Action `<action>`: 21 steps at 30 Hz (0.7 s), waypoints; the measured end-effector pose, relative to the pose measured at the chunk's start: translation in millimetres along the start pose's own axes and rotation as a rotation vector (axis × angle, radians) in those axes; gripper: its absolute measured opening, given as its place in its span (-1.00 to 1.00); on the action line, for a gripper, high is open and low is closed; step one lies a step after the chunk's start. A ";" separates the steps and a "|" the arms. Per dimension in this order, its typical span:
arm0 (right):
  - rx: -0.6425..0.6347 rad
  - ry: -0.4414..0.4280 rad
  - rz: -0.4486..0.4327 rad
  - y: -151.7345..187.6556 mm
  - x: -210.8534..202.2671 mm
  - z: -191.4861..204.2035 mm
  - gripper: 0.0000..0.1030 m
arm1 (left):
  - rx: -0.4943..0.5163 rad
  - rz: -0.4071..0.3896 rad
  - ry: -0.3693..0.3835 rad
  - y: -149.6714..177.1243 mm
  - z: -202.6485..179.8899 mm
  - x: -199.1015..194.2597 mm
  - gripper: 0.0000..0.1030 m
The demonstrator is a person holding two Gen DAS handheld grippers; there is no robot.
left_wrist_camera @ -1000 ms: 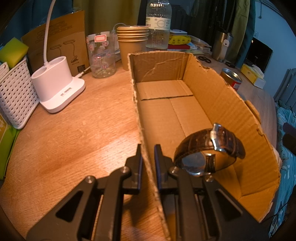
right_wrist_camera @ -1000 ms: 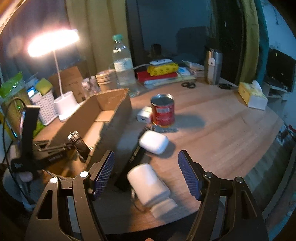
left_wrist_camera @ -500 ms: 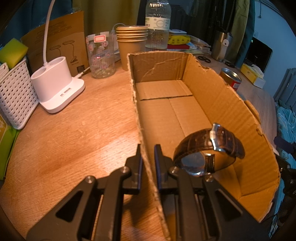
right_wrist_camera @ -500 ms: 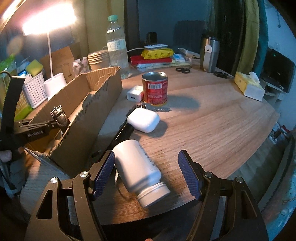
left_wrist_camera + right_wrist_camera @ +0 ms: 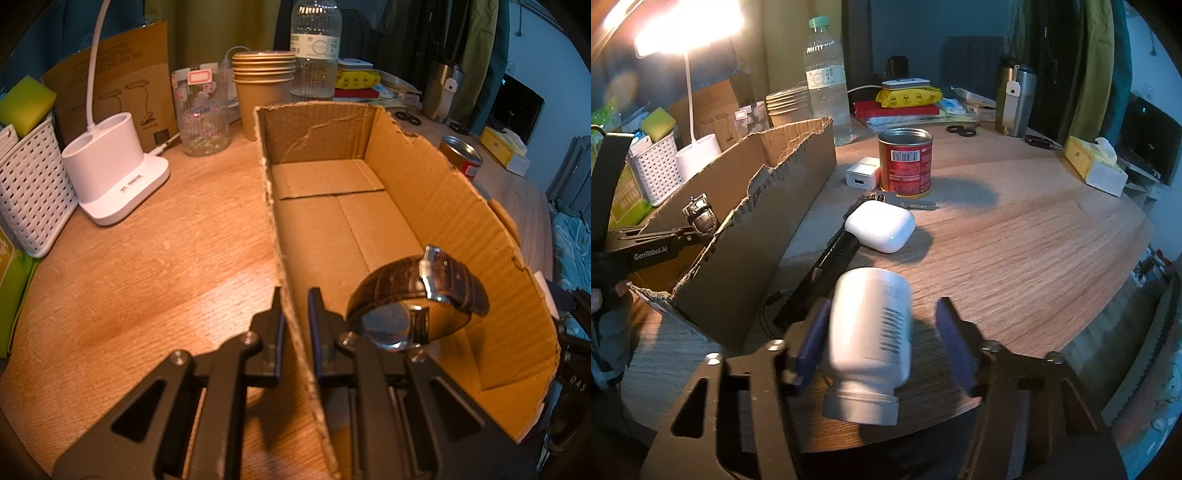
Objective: Organize rigid objects
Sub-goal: 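Move the right gripper to the white pill bottle and close on it, then lift the pill bottle upright with the right gripper and carry it over the box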
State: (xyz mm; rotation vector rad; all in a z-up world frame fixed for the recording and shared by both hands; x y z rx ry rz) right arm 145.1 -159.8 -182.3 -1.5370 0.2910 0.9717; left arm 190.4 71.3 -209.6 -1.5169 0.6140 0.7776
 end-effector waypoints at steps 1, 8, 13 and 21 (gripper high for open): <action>-0.002 0.002 -0.002 -0.1 -0.4 -0.2 -0.07 | 0.000 0.000 0.000 0.0 0.2 0.2 -0.74; -0.005 0.002 -0.014 -1.3 -2.2 1.0 -0.08 | 0.000 0.000 0.000 0.0 -0.2 -0.1 -0.75; -0.020 0.003 -0.041 -6.9 -7.7 3.0 -0.09 | 0.000 0.000 0.000 0.0 0.2 0.2 -0.74; -0.020 -0.004 -0.092 -21.6 -21.1 2.9 -0.11 | 0.000 0.000 0.000 0.0 0.2 0.1 -0.74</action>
Point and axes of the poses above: each gripper's, at about its wrist camera, not at the fingertips, and x roughly the way its jaws point, z to its left, y to its underside, the point moved 6 cm from there along x, roughly the way its jaws point, and after that the axes turned 6 degrees about -y, right-handed, at the moved point
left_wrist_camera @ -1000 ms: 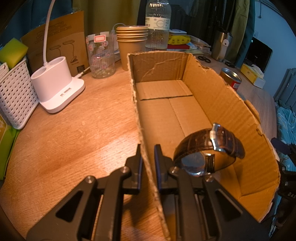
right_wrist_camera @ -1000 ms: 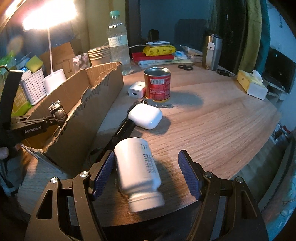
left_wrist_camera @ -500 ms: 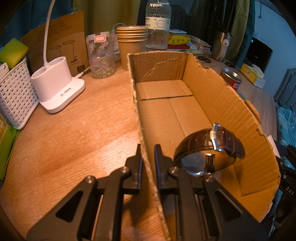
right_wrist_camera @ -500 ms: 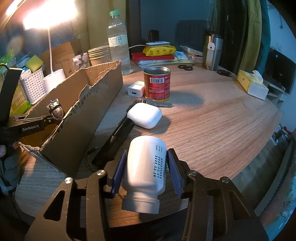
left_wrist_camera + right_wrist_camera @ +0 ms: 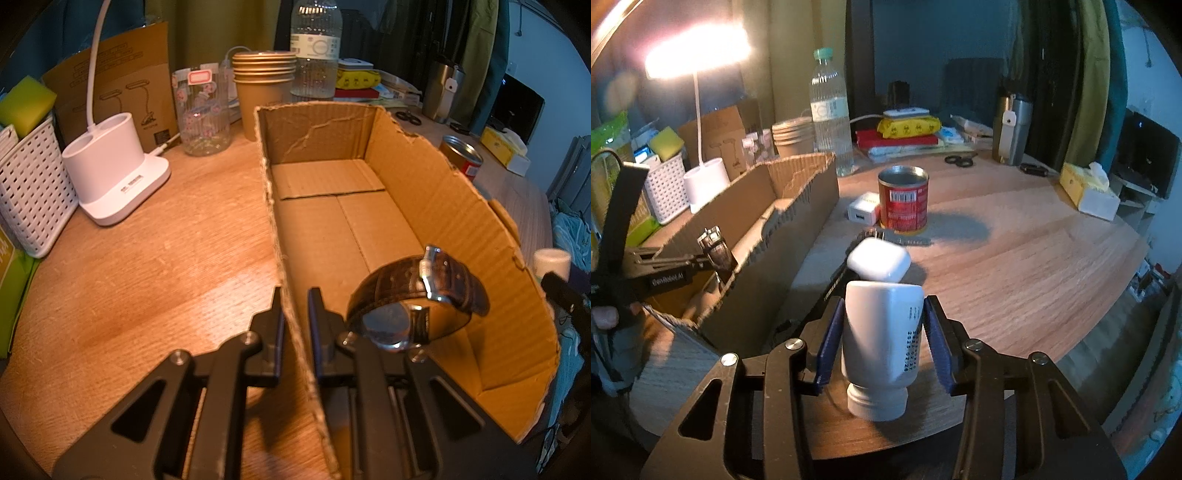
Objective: Organize rigid objects
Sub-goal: 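Lift the pill bottle upright with the right gripper and carry it over the box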
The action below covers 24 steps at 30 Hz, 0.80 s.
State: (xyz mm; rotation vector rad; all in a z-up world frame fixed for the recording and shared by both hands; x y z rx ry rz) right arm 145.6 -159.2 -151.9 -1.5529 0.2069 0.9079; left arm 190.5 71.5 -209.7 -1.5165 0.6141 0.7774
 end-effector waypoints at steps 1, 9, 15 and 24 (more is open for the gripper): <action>0.000 -0.002 -0.004 -1.2 -0.7 0.4 -0.11 | 0.000 0.000 0.000 0.0 0.1 0.1 -0.75; -0.005 -0.014 -0.055 -17.3 -12.4 6.6 -0.11 | 0.000 0.000 0.000 0.0 -0.1 -0.1 -0.74; -0.029 -0.035 -0.103 -33.9 -24.9 17.8 -0.11 | 0.000 0.000 0.000 0.0 -0.1 -0.1 -0.74; -0.052 -0.073 -0.158 -54.2 -37.6 35.6 -0.11 | 0.001 0.000 -0.001 0.0 -0.1 -0.1 -0.74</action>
Point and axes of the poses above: each gripper's, at about its wrist camera, not at the fingertips, and x roughly the way its jaws point, z to its left, y to its underside, the point moved 6 cm from there along x, roughly the way its jaws point, and after that the axes turned 6 degrees about -y, right-handed, at the moved point
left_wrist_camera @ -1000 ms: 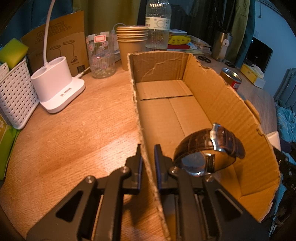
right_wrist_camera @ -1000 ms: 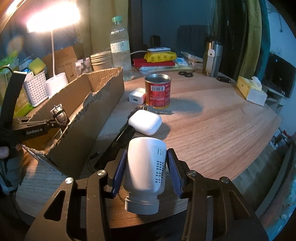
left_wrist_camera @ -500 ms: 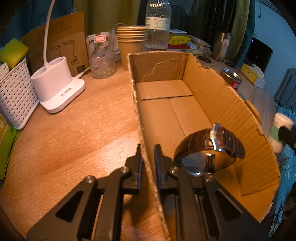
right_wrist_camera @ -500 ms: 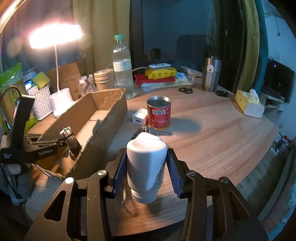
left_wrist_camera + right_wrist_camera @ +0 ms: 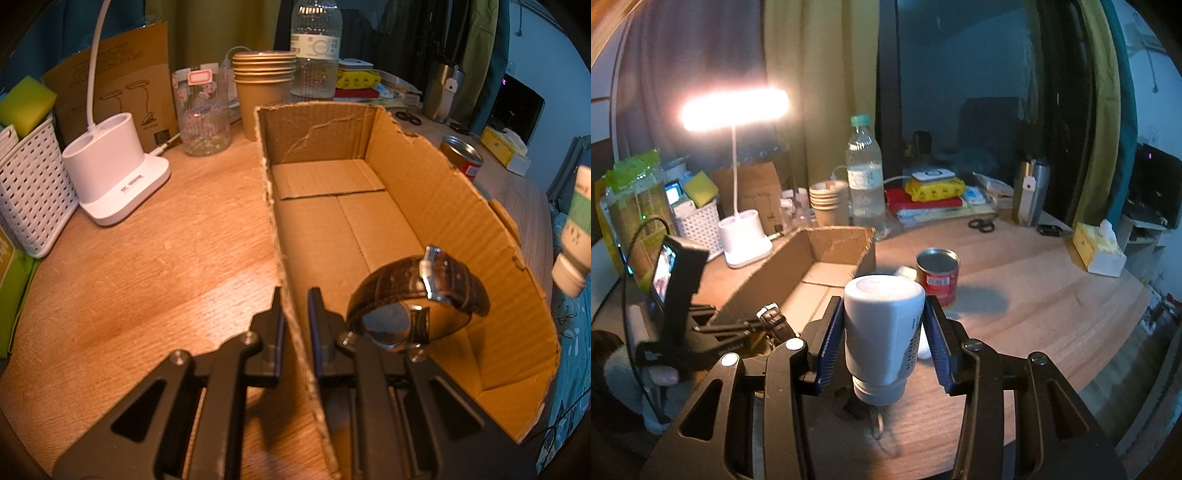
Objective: Organize rigid objects
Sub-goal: 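Lift the pill bottle upright with the right gripper and carry it over the box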
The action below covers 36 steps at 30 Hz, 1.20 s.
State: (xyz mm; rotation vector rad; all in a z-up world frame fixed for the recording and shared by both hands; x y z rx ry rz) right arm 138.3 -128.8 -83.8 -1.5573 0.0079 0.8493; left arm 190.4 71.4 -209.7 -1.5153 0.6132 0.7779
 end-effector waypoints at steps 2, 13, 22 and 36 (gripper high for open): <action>-0.005 -0.008 -0.011 -4.8 -2.0 3.8 -0.11 | 0.000 0.000 0.000 0.0 0.1 0.2 -0.74; -0.025 -0.068 -0.050 -21.6 -7.4 27.8 -0.11 | 0.000 0.000 0.000 0.0 0.1 0.1 -0.74; -0.037 -0.121 -0.040 -20.8 -3.5 47.9 -0.11 | 0.000 0.000 -0.001 0.1 0.1 0.1 -0.74; -0.030 -0.156 0.060 3.8 29.8 61.8 -0.11 | 0.000 0.000 -0.001 0.1 -0.1 0.0 -0.75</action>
Point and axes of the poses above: each gripper's, at about its wrist camera, not at the fingertips, and x roughly the way its jaws point, z to its left, y to its underside, the point moved 6 cm from there along x, roughly the way its jaws point, and after that the axes turned 6 degrees about -y, right-handed, at the moved point
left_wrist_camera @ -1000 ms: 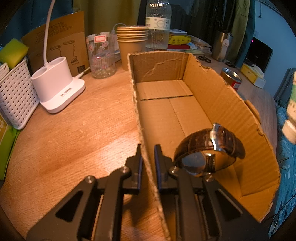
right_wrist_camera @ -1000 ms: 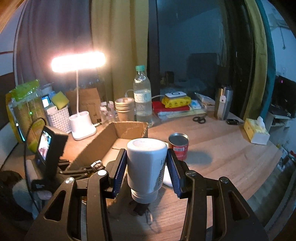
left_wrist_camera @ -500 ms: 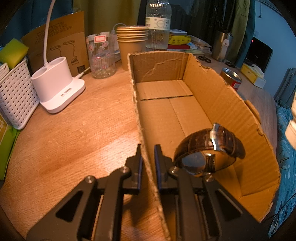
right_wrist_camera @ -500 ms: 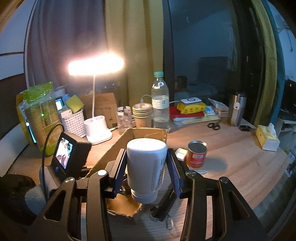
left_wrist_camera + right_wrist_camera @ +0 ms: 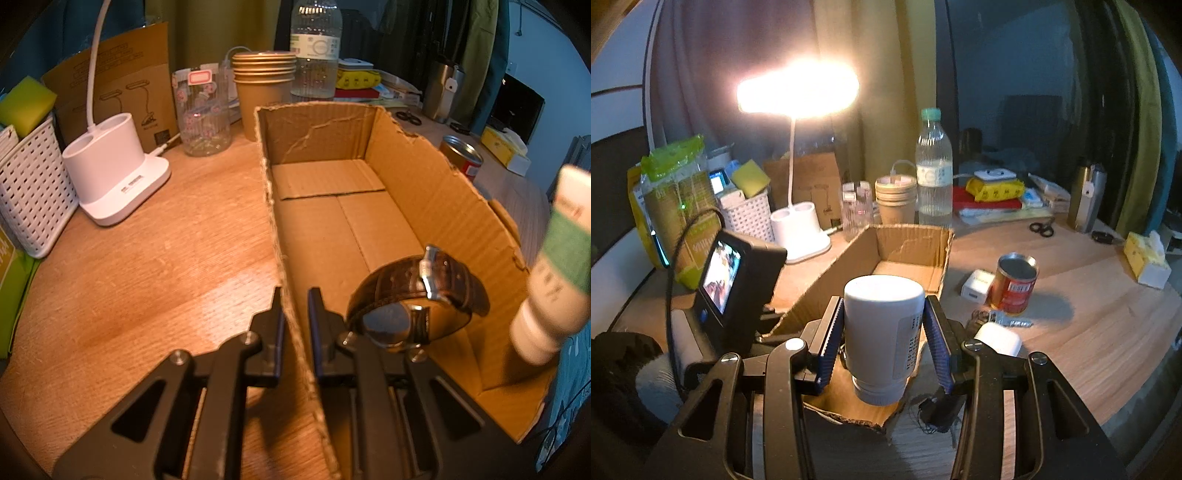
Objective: Organize rigid objects
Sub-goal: 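Lift the pill bottle upright with the right gripper and carry it over the box, then lower the pill bottle into the box beside the watch and open the right gripper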
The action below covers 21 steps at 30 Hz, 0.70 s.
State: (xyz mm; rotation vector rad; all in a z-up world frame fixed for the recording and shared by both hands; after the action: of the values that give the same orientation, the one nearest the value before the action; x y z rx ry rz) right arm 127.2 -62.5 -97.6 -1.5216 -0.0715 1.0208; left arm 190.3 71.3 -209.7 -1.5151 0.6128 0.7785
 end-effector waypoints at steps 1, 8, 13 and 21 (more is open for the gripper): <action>0.001 0.001 0.009 2.2 2.8 -0.1 -0.11 | 0.000 0.000 0.000 0.2 -0.7 0.0 -0.75; 0.003 0.008 0.051 11.8 17.3 -2.1 -0.11 | 0.000 0.000 0.000 0.2 -0.7 0.0 -0.75; -0.004 0.013 0.081 15.4 25.8 -1.8 -0.11 | 0.000 0.000 0.000 0.2 -0.7 0.0 -0.75; -0.015 0.075 0.101 15.7 40.7 -8.6 0.14 | -0.001 0.000 0.001 0.3 -0.6 0.0 -0.75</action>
State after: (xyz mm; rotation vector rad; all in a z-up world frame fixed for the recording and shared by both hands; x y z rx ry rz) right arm 149.4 -49.7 -133.9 -1.5887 0.0506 1.0441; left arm 190.2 70.7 -209.9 -1.5165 0.6133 0.7787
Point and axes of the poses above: each gripper's, at about its wrist camera, not at the fingertips, and x roughly the way its jaws point, z to its left, y to its underside, the point moved 6 cm from there along x, roughly the way its jaws point, and after that the axes turned 6 degrees about -y, right-handed, at the moved point
